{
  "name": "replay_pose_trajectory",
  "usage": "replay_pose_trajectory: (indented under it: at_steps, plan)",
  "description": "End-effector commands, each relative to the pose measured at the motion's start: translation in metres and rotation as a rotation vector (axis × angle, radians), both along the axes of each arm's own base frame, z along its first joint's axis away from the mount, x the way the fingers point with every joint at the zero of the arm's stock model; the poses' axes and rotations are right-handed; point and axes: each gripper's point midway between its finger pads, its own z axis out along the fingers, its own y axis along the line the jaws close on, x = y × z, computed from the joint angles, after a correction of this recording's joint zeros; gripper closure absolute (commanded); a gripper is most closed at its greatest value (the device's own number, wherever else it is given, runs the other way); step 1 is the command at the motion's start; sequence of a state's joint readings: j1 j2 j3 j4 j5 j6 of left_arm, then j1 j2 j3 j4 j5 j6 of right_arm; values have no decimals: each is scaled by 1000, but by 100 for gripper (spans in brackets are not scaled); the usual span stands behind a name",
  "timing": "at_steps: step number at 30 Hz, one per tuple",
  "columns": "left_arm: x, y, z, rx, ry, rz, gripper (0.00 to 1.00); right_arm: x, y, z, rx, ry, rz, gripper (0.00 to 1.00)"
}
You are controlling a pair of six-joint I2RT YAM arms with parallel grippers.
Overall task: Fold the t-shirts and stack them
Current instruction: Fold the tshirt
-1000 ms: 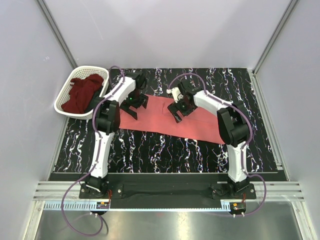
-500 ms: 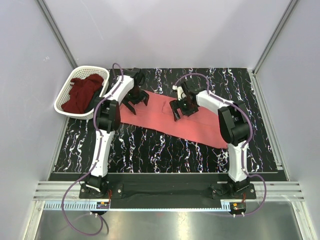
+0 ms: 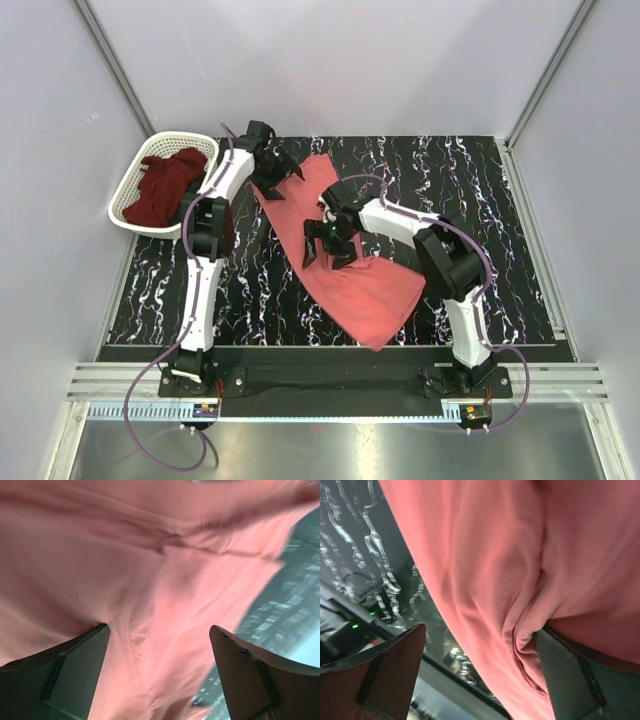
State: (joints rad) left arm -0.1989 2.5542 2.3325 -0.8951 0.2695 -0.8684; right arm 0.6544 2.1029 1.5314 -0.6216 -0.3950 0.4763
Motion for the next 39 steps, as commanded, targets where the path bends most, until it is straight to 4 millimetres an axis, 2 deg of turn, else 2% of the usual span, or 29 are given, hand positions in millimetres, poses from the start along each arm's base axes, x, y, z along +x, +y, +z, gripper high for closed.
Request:
replay_pose_trajectory:
  at_steps: [1, 4, 5, 6, 8, 10, 11, 13, 14, 15, 16, 17, 18, 19, 20, 21, 22, 23, 24, 25, 26, 27, 28, 30, 31, 32, 34, 35, 39]
  plan:
    - [40, -15, 1, -139, -185, -105, 10, -10, 27, 14, 69, 116, -22, 3]
    - [50, -8, 32, -167, -291, -129, 10, 2, 12, 27, -16, 20, 27, 2]
    - [53, -8, 63, -180, -352, -146, 9, 0, 4, 29, -54, 11, 38, 2]
    - [53, -5, 78, -175, -385, -166, 9, 7, -4, 36, -87, -56, 59, 1]
    - [53, 2, 132, -174, -484, -184, 7, 16, -14, 46, -124, -112, 65, 0]
    - [42, 12, 162, -147, -516, -198, 7, 32, -25, 59, -172, -186, 44, 0]
    - [32, 21, 198, -100, -579, -202, 7, 39, -30, 62, -191, -201, 24, 0]
    - [13, 32, 220, -37, -602, -205, 10, 60, -34, 78, -244, -278, -7, 0]
    - [-12, 41, 247, 10, -645, -203, 10, 72, -38, 74, -291, -307, -12, 0]
    - [-21, 48, 256, 40, -669, -190, 10, 82, -39, 77, -309, -336, -21, 0]
    - [-35, 52, 272, 59, -708, -182, 10, 95, -33, 93, -296, -384, -31, 0]
    - [-51, 57, 253, 81, -669, -190, 10, 104, -31, 81, -320, -384, -24, 0]
    - [-75, 61, 297, 86, -780, -182, 10, 114, -31, 81, -348, -412, -12, 0]
    - [-89, 63, 300, 92, -789, -178, 10, 128, -26, 102, -337, -463, -23, 0]
    - [-102, 64, 302, 82, -793, -175, 9, 137, -24, 78, -379, -452, 9, 0]
    - [-132, 65, 309, 71, -812, -175, 9, 154, -15, 100, -353, -527, -7, 0]
    - [-146, 63, 309, 61, -817, -178, 9, 158, -14, 97, -363, -532, 7, 0]
    - [-162, 61, 312, 40, -829, -184, 9, 166, -10, 76, -380, -530, 39, 0]
    - [-179, 57, 288, 29, -782, -202, 9, 175, -6, 83, -360, -567, 36, 0]
    - [-207, 58, 307, 18, -846, -205, 9, 184, 4, 83, -333, -606, 33, 1]
    - [-221, 57, 300, 3, -838, -201, 10, 190, 7, 85, -322, -638, 42, 1]
    - [-235, 55, 278, -9, -795, -208, 10, 191, 7, 71, -331, -633, 50, 0]
    - [-259, 59, 289, -12, -847, -198, 11, 203, 15, 79, -296, -693, 25, 1]
    - [-284, 59, 279, -28, -820, -191, 11, 213, 15, 74, -309, -713, -20, 1]
    - [-294, 60, 264, -30, -790, -191, 11, 216, 17, 71, -305, -718, -30, 2]
    - [-309, 62, 269, -44, -815, -184, 12, 216, 21, 60, -300, -705, -30, 2]
    - [-324, 63, 253, -54, -773, -183, 12, 220, 25, 53, -292, -702, -46, 2]
    - [-336, 65, 253, -63, -770, -171, 12, 221, 23, 37, -306, -675, -62, 2]
    - [-352, 70, 249, -73, -718, -127, 12, 225, -3, 2, -410, -613, -143, 3]
